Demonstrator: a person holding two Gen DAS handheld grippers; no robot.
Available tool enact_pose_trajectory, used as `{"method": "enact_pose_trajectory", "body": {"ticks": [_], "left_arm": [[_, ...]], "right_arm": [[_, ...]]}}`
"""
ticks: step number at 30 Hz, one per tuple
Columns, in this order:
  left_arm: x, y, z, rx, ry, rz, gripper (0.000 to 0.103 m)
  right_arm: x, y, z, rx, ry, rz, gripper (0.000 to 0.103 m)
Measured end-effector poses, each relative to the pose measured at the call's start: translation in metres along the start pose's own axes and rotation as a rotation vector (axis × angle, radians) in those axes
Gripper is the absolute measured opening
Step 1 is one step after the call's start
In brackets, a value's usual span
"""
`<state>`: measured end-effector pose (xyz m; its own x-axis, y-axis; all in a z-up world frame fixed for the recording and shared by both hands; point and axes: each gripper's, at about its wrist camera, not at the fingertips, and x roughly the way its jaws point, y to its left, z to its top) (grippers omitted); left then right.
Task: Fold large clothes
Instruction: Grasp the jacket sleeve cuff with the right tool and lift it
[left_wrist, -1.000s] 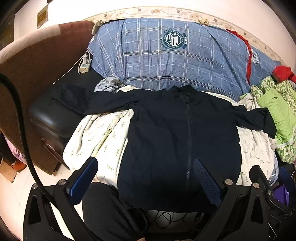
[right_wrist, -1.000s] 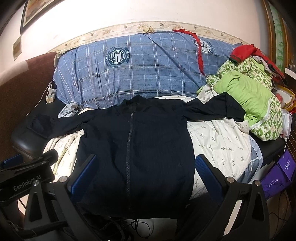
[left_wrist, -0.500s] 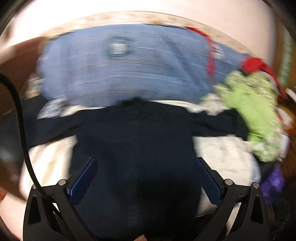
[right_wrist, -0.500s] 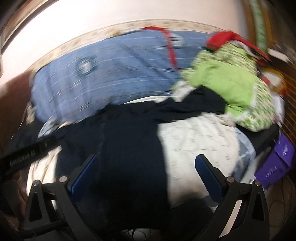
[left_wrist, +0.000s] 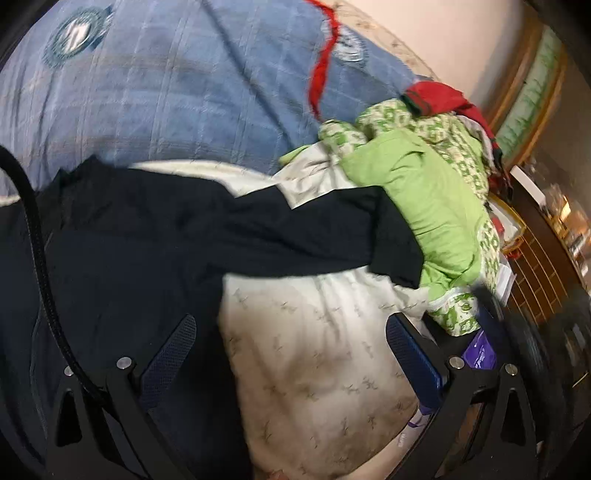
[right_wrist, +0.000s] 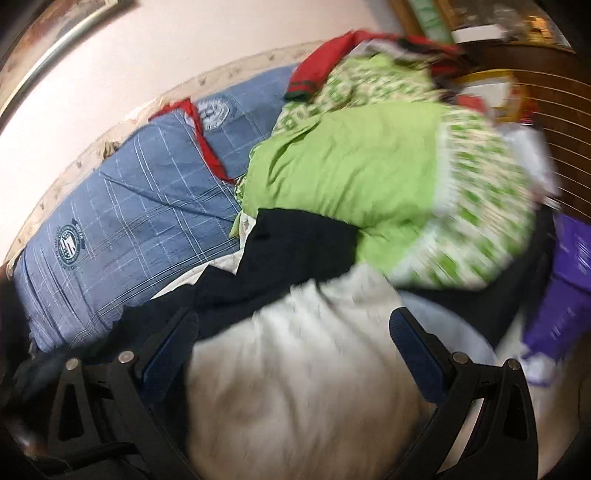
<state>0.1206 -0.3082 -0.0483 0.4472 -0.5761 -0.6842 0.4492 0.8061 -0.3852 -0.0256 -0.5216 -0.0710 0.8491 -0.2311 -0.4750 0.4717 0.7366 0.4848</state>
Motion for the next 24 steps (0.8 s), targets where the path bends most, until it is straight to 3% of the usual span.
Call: {"method": "enact_pose_trajectory", "body": {"ticks": [1,3,6,10,12,15,16,17,18,22,24], "left_arm": [[-0.005,0.012,-0.003,-0.028,0.007,0.01,0.103],[-0.012,0.027,-0.007,-0.077,0.004,0.022,0.103],[-0.029,0.055,-0.008,-0.17,-0.03,0.032,0.103],[-0.037,0.072,-0.003,-0.181,-0.051,0.068,0.103],[-0.039,0.075,-0.001,-0.172,-0.047,0.08,0.103],[-0.042,0.081,-0.003,-0.176,-0.058,0.094,0.103],[-0.042,0.082,-0.003,-0.169,-0.052,0.111,0.103],[-0.042,0.083,-0.003,-0.16,-0.045,0.12,0.103],[-0.042,0.083,-0.003,-0.154,-0.038,0.128,0.103],[-0.046,0.092,-0.004,-0.17,-0.028,0.14,0.103],[-0.051,0.101,-0.005,-0.198,-0.025,0.136,0.103]], "right_arm": [[0.029,-0.016,0.012,0.034,0.038,0.046,0.093],[0.073,-0.043,0.026,0.117,0.12,0.059,0.056],[0.119,-0.062,0.032,0.159,0.221,0.046,0.053],[0.123,-0.057,0.032,0.174,0.196,-0.03,0.053],[0.13,-0.059,0.031,0.181,0.235,-0.136,0.054],[0.135,-0.063,0.028,0.221,0.236,-0.115,0.056],[0.139,-0.066,0.027,0.229,0.248,-0.085,0.058],[0.144,-0.065,0.028,0.235,0.258,-0.01,0.048],[0.148,-0.062,0.028,0.249,0.277,0.062,0.018],[0.141,-0.03,0.028,0.305,0.271,0.294,0.015],[0.134,-0.005,0.027,0.315,0.269,0.37,0.014]]}}
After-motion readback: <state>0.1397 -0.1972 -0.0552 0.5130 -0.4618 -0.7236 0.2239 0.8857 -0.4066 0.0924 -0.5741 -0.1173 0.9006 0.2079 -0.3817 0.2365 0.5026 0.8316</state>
